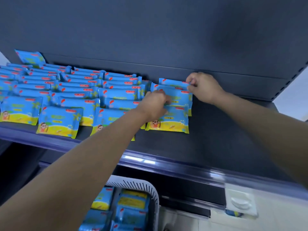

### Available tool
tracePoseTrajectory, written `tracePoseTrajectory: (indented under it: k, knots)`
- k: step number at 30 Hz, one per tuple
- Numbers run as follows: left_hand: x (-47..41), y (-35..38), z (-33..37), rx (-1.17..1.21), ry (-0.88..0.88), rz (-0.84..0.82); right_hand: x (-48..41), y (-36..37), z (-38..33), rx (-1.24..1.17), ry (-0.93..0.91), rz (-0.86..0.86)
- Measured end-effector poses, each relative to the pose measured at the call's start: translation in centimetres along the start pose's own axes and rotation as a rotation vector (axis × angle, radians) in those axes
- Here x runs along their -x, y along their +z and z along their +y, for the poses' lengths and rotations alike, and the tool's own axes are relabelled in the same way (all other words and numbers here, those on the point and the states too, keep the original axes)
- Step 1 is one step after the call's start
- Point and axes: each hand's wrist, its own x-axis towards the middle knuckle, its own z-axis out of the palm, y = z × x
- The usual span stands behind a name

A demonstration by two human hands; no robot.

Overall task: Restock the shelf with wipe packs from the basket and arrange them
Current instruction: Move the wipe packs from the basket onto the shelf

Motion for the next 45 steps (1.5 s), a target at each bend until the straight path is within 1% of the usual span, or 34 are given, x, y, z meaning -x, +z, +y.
tracePoseTrajectory:
  k: [4,7,11,14,16,18,21,24,27,31,37,40,42,45]
  knots:
    - [0.4,0.8,0.1,-0.013,0.042,0.091,2.7,-0.6,-1.4,0.042,-0.041,0.071]
    - [2.2,-0.1,0.2,0.081,0.087,0.249,5.2,-0.4,-3.3,0.085,-0.093,0.129]
    - [7.4,-2.0,-0.8,0.209,0.172,0.434,9.4,0.8,-7.2,0.063,-0.199,0.219]
    - [12.6,-2.3,-2.8,0.238,0.164,0.473,12.8,2.7,-10.7,0.042,-0.277,0.247]
    - [16.3,-1.8,-4.3,0.239,0.120,0.466,15.2,4.8,-13.2,0.027,-0.330,0.206]
    - [19.9,-0.6,-5.7,0.234,0.083,0.427,17.7,7.5,-15.1,0.006,-0.368,0.096]
    - [24.6,1.9,-7.8,0.231,0.044,0.321,21.4,11.9,-16.9,-0.004,-0.377,-0.122]
    - [28.2,5.1,-10.1,0.218,-0.033,0.182,24.3,16.2,-17.4,0.084,-0.362,-0.321]
    - [30.7,8.3,-12.0,0.219,-0.082,0.059,25.9,19.9,-17.2,0.202,-0.306,-0.452]
    - [32.6,11.8,-13.9,0.195,-0.095,-0.021,27.0,23.9,-16.1,0.332,-0.239,-0.630]
    - [34.0,15.3,-16.3,0.120,-0.119,-0.059,27.3,28.5,-14.5,0.462,-0.101,-0.808]
    - [34.4,16.6,-17.9,0.086,-0.158,-0.098,27.0,30.4,-13.8,0.468,-0.061,-0.871]
    - [34.4,17.4,-18.6,0.077,-0.187,-0.160,26.7,31.3,-13.4,0.439,-0.043,-0.886]
    - [34.0,18.4,-18.9,0.054,-0.207,-0.319,26.2,32.1,-12.9,0.371,-0.026,-0.879]
